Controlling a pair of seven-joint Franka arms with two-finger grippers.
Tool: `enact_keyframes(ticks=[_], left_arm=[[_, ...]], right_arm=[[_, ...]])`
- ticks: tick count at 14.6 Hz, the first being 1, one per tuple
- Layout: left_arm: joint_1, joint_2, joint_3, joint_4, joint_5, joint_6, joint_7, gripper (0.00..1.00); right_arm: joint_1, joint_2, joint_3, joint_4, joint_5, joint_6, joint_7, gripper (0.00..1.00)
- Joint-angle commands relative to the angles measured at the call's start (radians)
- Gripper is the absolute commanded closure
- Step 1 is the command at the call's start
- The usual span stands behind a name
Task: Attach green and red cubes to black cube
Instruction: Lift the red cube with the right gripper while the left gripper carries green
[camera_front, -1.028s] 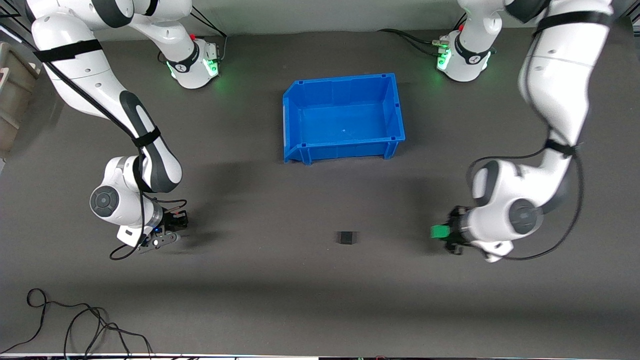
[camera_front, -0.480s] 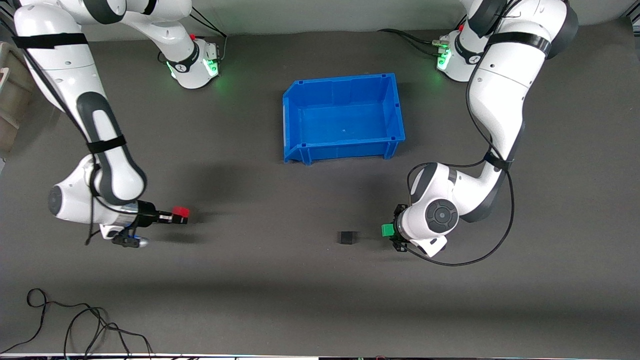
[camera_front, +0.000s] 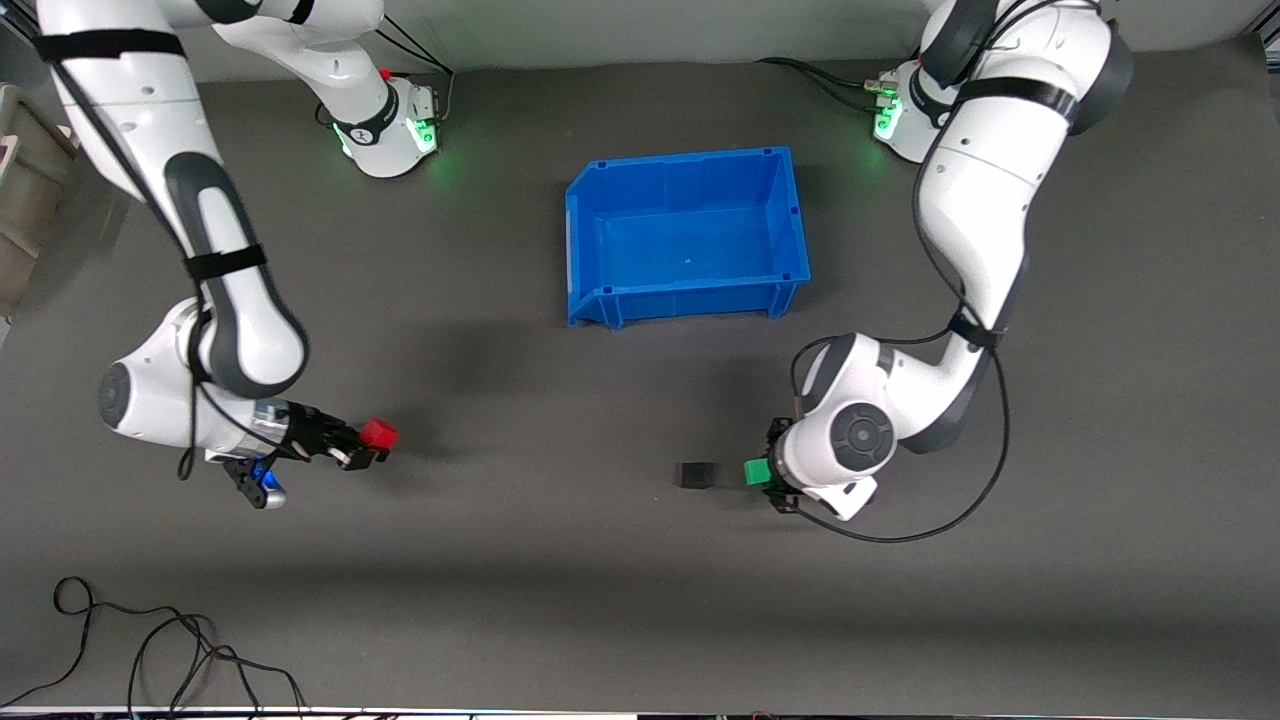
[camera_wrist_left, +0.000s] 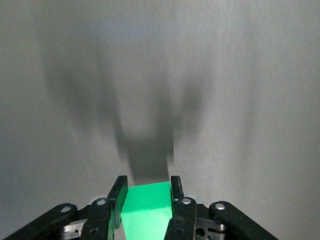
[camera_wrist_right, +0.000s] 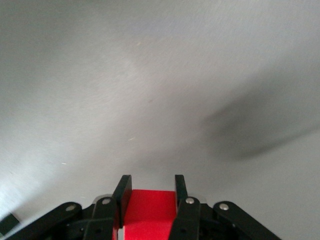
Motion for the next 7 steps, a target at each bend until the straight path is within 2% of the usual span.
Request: enact_keyframes(ticks=[1,4,7], left_arm=[[-0.046,0.05,0.02,0.1,0.088,-0.006,-0.024,1.0],[-0.062,0.08,0.02,0.106,0.104,0.078,-0.031,1.0],[-0.103,0.093,0.045,0.108,0.112,0.093,-0.034,1.0]], right_arm=[[0.106,-0.025,-0.009,0.038,-0.06,-0.03,0.411,1.0],[0.195,-0.01,-0.008,0.085,-0.115,-0.029,0.824,1.0],[0.233,0.029,0.0,0.136,-0.135,-0.029,1.103,1.0]])
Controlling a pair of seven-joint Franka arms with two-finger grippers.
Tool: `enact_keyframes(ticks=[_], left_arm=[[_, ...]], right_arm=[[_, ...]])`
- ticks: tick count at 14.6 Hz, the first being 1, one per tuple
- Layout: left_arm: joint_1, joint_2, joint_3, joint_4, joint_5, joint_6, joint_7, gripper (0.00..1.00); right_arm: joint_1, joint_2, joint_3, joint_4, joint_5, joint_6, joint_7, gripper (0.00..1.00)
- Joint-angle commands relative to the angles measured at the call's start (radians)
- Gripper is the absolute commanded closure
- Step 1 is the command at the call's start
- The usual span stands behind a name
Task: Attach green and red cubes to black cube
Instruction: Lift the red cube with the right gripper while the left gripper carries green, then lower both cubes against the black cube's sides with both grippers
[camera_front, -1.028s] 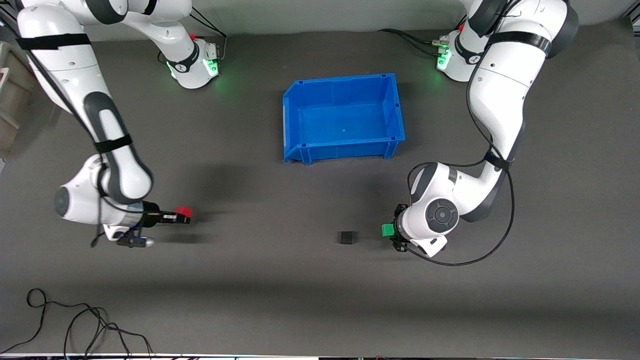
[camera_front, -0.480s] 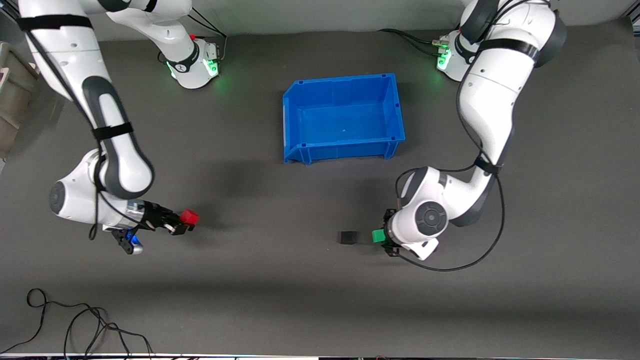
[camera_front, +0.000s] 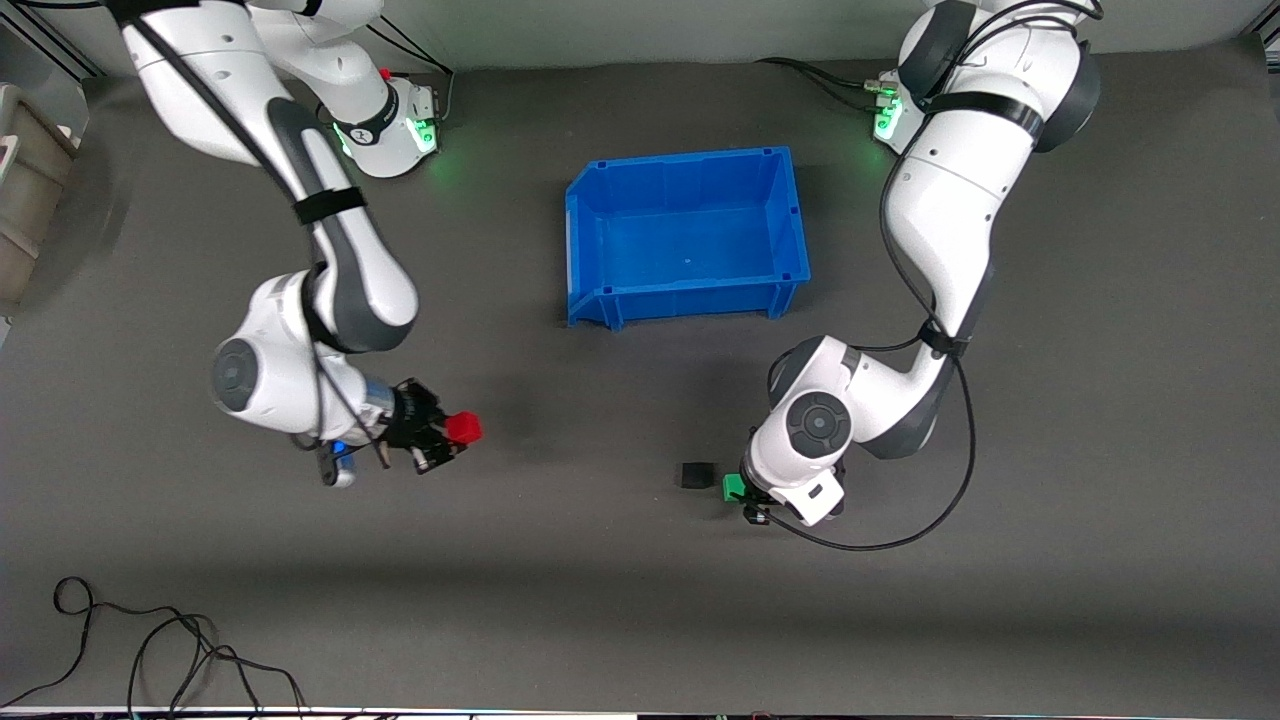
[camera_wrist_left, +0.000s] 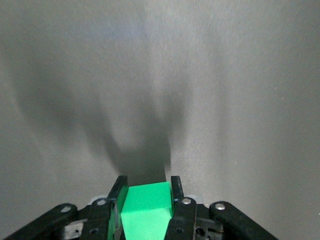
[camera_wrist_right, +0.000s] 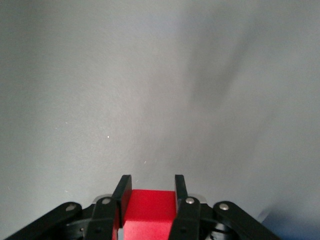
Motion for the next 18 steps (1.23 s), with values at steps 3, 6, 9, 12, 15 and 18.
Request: enact_keyframes(ticks=[3,6,9,12,15,18], left_arm=[[-0.065,0.034,0.048,0.044,0.014,0.032,-0.038,1.0],[-0.074,0.034,0.048,0.044,0.014,0.031,-0.068,1.0],[-0.08,0.034,0.048,0.043,0.014,0.026,-0.068,1.0],[-0.079,0.031,0.048,0.038,0.016,0.011,-0.066,1.0],[-0.08,0.026,0.048,0.033,0.017,0.008,-0.065,1.0],[-0.085,0.023,0.042,0.033,0.014,0.009,-0.066,1.0]], right_arm=[[0.11,0.129,-0.009,0.159,-0.033,-0.016,0.409,1.0],[0.17,0.212,-0.007,0.251,-0.12,-0.016,0.592,1.0],[0.219,0.282,-0.007,0.326,-0.152,-0.016,0.69,1.0],[0.25,0.348,-0.009,0.414,-0.163,-0.017,0.778,1.0],[0.255,0.41,-0.007,0.471,-0.237,-0.016,0.845,1.0],[0.255,0.46,-0.007,0.546,-0.237,-0.016,0.867,1.0]])
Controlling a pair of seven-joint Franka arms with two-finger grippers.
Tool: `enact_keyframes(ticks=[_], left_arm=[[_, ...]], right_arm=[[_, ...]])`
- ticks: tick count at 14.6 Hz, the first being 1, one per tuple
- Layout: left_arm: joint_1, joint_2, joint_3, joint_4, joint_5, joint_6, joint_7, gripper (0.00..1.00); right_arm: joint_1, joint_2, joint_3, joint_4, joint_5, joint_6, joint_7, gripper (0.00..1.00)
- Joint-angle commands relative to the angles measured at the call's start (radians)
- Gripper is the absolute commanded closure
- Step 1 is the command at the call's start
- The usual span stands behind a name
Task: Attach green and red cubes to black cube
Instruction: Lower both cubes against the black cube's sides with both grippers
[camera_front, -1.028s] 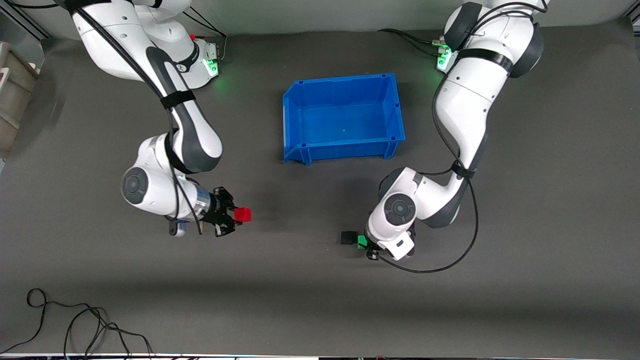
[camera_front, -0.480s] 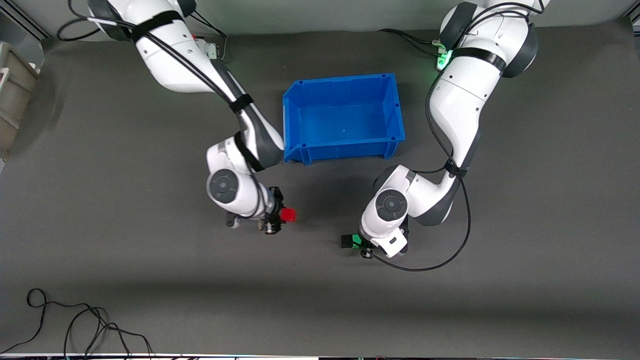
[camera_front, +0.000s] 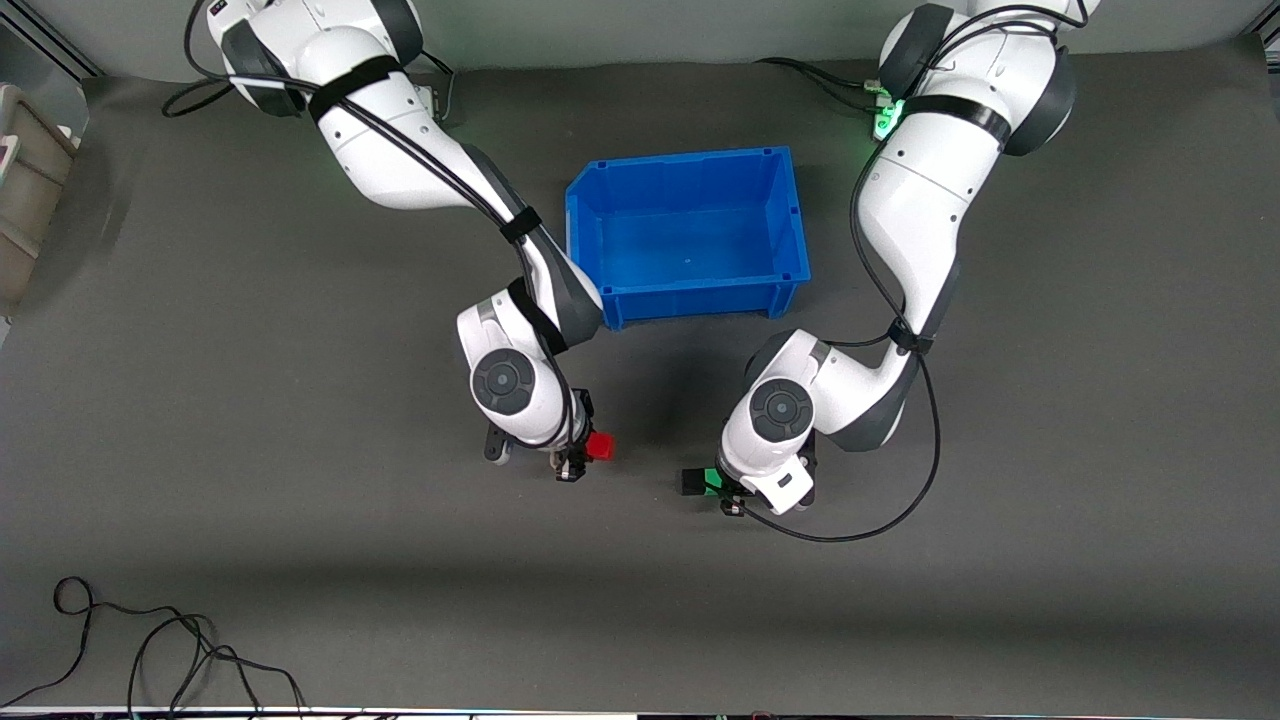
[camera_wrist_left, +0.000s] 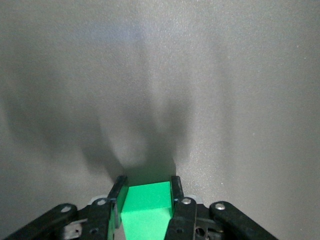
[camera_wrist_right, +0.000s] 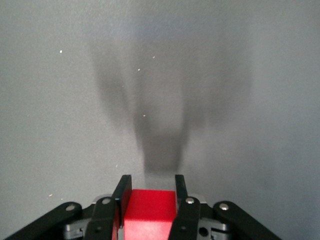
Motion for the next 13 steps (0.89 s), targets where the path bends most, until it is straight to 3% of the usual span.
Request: enact_keyframes(ticks=[1,4,13], left_arm=[[-0.033,0.002,0.011,0.021,0.007,-0.021,-0.03,1.0],[-0.053,0.002,0.009,0.021,0.002,-0.016,-0.032,1.0],[-0.079,0.001,0.006,0.032,0.001,-0.008,-0.055,1.0]], right_arm=[[0.01,0.069,-0.011,0.117,-0.031,-0.017,0.057,1.0],[0.006,0.112,-0.011,0.183,-0.031,-0.019,0.059,1.0],[0.055,0.116,-0.011,0.189,-0.035,-0.019,0.069,1.0]])
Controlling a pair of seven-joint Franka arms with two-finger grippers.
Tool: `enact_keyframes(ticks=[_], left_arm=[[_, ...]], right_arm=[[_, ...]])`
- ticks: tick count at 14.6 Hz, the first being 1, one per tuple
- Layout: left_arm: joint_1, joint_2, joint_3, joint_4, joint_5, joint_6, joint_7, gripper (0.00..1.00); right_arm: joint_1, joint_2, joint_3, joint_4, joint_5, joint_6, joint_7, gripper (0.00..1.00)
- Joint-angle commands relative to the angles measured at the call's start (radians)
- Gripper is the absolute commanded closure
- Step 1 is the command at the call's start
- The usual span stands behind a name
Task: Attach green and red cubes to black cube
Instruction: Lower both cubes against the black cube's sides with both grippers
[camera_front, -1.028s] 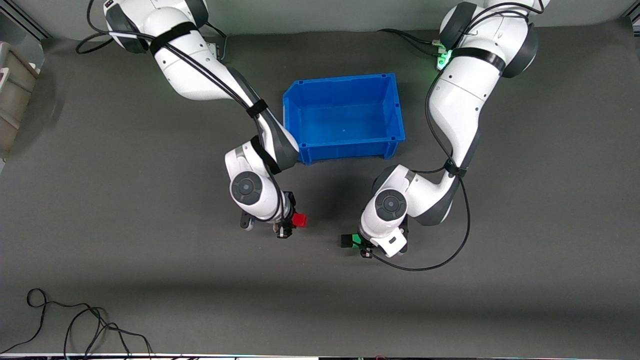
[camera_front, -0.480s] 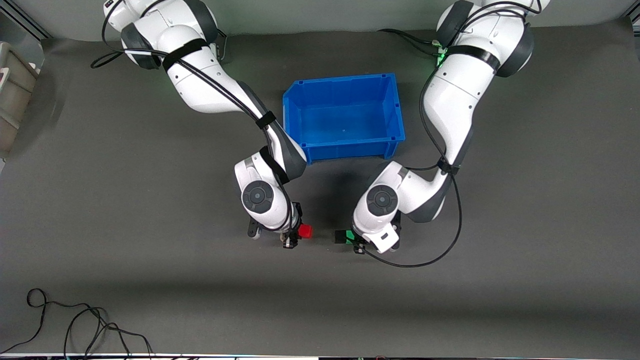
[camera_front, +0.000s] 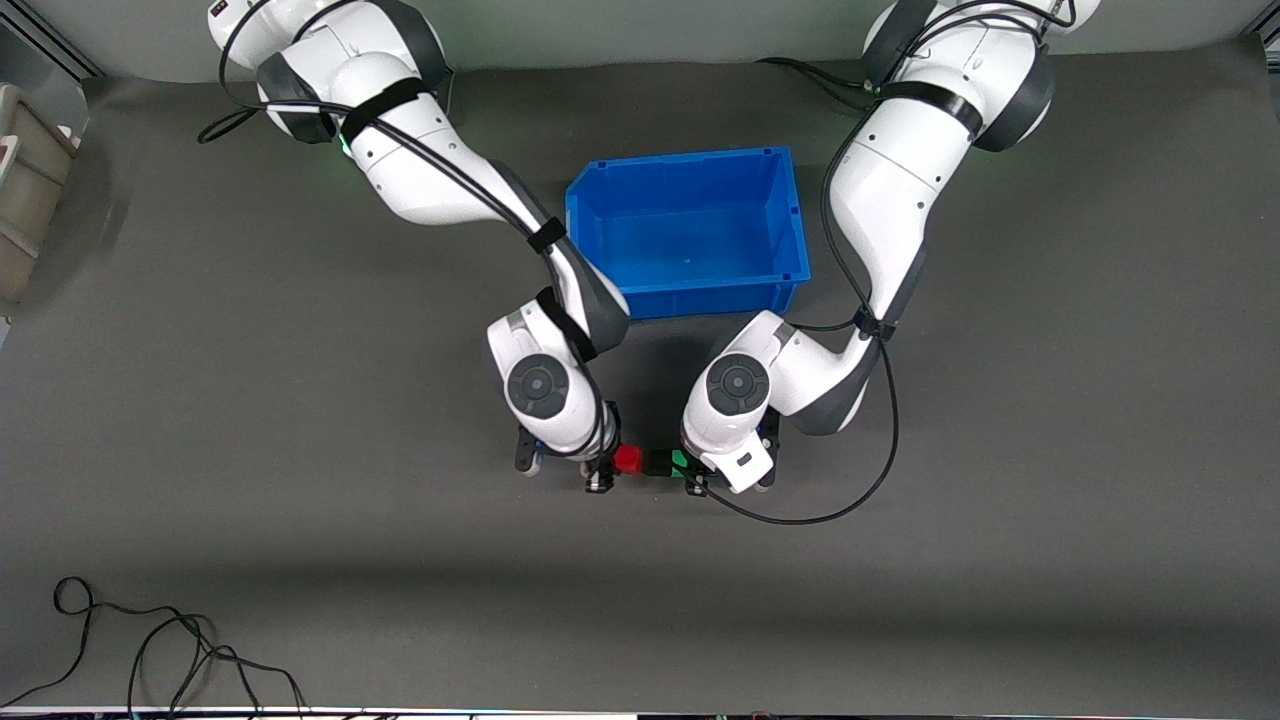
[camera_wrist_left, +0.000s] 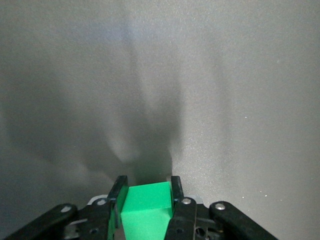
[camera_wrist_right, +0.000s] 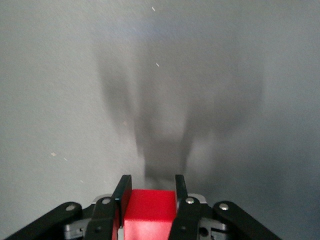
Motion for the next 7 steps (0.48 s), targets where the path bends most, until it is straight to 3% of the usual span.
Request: enact_keyframes(ticks=[1,7], left_arm=[[-0.007,-0.004,0.008,0.018,0.001,-0.009,-0.025,1.0],[-0.003,-0.007,0.008,0.017,0.001,-0.017,-0.022,1.0]], right_arm=[[0.017,0.022,-0.012,0.038,-0.036,-0.017,0.044,1.0],[0.018,0.053,-0.01,0.046,-0.065,-0.005,0.045,1.0]])
